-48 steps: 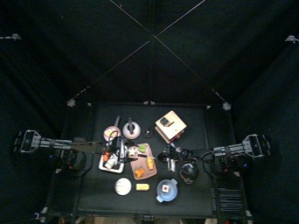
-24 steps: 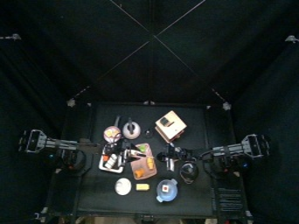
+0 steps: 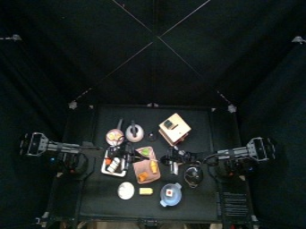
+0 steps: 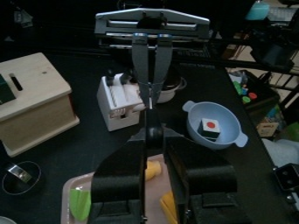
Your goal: Regrasp pairing knife
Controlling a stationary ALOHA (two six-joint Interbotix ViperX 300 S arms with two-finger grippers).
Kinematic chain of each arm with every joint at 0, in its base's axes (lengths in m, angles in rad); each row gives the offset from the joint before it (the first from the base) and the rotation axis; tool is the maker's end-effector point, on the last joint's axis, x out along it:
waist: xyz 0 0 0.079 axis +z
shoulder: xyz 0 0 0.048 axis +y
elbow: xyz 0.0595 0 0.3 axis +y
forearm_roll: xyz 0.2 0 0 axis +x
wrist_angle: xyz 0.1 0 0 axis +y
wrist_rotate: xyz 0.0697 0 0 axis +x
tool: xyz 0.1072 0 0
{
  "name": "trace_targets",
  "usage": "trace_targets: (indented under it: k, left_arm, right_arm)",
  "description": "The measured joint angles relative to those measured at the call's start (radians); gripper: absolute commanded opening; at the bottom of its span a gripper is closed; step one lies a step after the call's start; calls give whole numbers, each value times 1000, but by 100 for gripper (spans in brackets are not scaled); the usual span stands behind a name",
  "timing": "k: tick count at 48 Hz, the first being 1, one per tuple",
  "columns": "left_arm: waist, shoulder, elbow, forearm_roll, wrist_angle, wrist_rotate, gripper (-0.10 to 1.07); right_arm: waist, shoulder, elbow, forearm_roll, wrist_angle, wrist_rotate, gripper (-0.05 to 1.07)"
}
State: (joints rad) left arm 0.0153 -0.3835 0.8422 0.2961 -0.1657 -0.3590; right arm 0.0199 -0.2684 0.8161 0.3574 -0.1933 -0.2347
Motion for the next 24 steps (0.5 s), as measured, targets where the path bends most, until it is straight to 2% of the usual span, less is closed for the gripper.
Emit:
trace_targets:
  k: [9, 24]
  left_arm:
    - [0, 2, 52, 31, -28, -2, 44]
    - [2, 21, 103, 29, -100, -3, 44]
  right_arm:
    - [0, 0, 0, -2, 8, 0, 39]
    - [2, 28, -6, -3, 21, 0, 39]
